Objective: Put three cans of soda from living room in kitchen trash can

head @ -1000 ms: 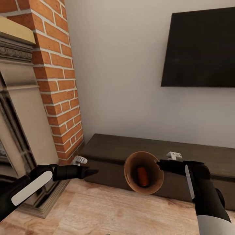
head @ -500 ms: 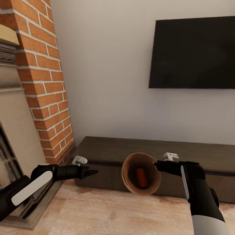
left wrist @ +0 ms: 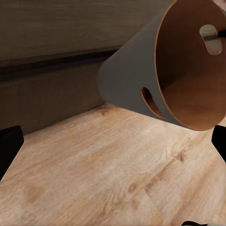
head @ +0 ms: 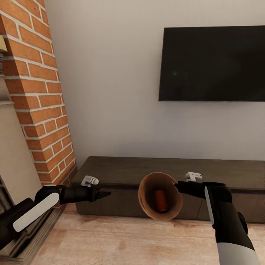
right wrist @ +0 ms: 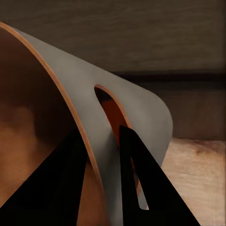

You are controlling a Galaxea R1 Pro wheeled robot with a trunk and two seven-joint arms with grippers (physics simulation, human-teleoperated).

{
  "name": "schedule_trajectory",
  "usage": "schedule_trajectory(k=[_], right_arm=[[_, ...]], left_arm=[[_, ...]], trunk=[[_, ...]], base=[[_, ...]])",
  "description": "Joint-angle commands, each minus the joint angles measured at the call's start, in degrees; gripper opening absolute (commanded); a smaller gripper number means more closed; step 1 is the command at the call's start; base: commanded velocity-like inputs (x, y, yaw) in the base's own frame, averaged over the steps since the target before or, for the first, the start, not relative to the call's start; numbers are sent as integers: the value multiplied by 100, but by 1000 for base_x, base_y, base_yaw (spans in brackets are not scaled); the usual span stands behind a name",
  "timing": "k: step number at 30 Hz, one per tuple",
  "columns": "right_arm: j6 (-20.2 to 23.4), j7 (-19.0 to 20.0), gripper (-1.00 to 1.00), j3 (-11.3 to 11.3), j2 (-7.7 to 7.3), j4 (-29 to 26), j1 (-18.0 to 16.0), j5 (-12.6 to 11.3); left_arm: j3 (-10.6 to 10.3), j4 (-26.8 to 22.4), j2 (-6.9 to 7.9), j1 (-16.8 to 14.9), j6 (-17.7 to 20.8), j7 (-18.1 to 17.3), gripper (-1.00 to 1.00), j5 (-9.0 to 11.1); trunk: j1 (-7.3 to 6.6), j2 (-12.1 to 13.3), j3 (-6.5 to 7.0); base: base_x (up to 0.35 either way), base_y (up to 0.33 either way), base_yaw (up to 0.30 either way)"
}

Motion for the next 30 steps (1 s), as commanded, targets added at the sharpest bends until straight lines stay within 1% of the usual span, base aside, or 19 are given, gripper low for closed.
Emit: schedule_trajectory(k=[1, 4, 9, 20, 30], right_arm=[[51, 6, -100, 0, -2, -2, -2, -213], [51, 4, -100, -6, -17, 36, -2, -215], [51, 8, -100, -10, -54, 323, -3, -192], [51, 1, -100, -9, -56, 335, -6, -191], [51, -1, -100, -8, -64, 329, -2, -165]], left_arm=[[0, 1, 0, 0, 0, 0, 100, 0], [0, 1, 2, 0, 0, 0, 100, 0], [0, 1, 5, 0, 0, 0, 100, 0], [0, 1, 1, 0, 0, 0, 100, 0], [0, 1, 0, 0, 0, 5, 100, 0]], trunk=[[-1, -1, 1], [-1, -1, 1], [-1, -1, 2], [-1, -1, 4], [-1, -1, 66]], base=[[0, 0, -7], [0, 0, -3], [0, 0, 0], [0, 0, -6], [0, 0, -165]])
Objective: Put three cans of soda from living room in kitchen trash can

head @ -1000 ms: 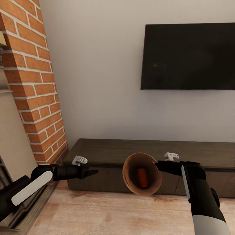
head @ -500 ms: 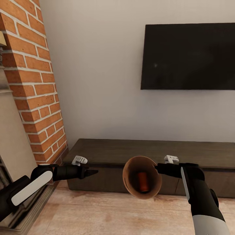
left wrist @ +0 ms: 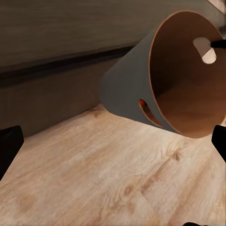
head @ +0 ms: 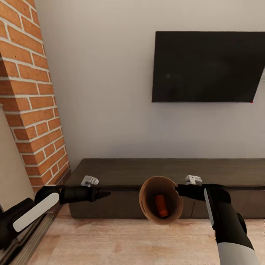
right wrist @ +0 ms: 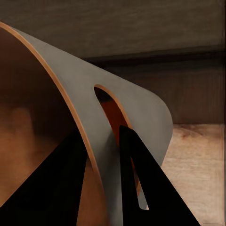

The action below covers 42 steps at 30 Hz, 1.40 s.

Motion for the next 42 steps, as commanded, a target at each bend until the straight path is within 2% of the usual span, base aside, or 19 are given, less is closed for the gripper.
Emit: schedule_trajectory(k=[1, 14, 42], right_arm=[[51, 10, -100, 1, 5, -1, -2, -212], [51, 23, -100, 10, 18, 200, -2, -260], [51, 31, -100, 1, 18, 208, -5, -246]], left_arm=[[0, 1, 0, 0, -1, 1, 100, 0], [0, 18, -43, 0, -5, 3, 100, 0], [0, 25, -79, 0, -1, 3, 100, -4]], trunk=[[0, 0, 8], [0, 0, 100], [0, 0, 286]], base=[[0, 0, -192], [0, 0, -196], [0, 0, -186]])
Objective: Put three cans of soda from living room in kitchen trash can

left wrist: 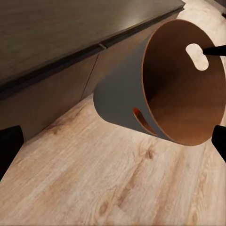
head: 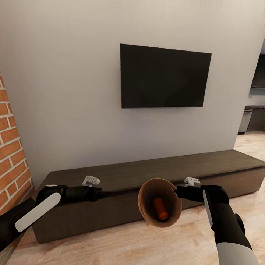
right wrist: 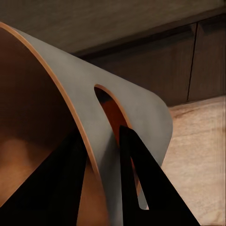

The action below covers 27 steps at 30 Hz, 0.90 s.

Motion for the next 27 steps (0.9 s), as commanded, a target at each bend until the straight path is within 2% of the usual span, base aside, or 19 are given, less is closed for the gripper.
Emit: schedule_trajectory(k=[1, 27], right_arm=[[52, 8, -100, 1, 1, -3, -4, -217], [52, 10, -100, -27, 8, 41, -2, -262]], left_arm=[[0, 1, 0, 0, 1, 0, 100, -2], [0, 2, -9, 0, -8, 8, 100, -5]], trunk=[[-1, -1, 2], [-1, -1, -14]], base=[[0, 0, -28], [0, 0, -16]])
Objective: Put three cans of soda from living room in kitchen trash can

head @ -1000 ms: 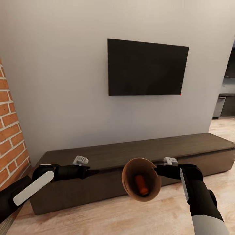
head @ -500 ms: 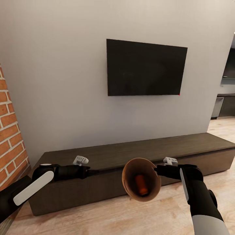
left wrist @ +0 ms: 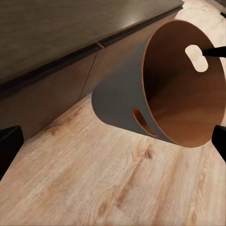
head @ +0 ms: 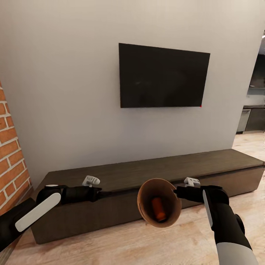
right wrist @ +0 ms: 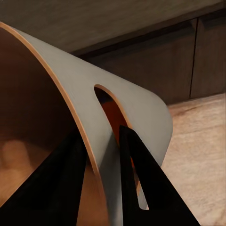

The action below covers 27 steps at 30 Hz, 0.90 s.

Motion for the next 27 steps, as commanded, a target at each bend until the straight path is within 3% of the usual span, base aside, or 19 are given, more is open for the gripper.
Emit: schedule_trajectory(k=[1, 27], right_arm=[[38, 12, -100, -4, -3, -3, -2, -166], [38, -44, -100, -8, -1, 108, -1, -152]], left_arm=[[-3, 0, 0, 0, 2, 0, 100, 1], [0, 25, -53, 0, 10, 0, 100, -7]], trunk=[[-1, -1, -7], [-1, -1, -217]], base=[[0, 0, -143], [0, 0, -155]])
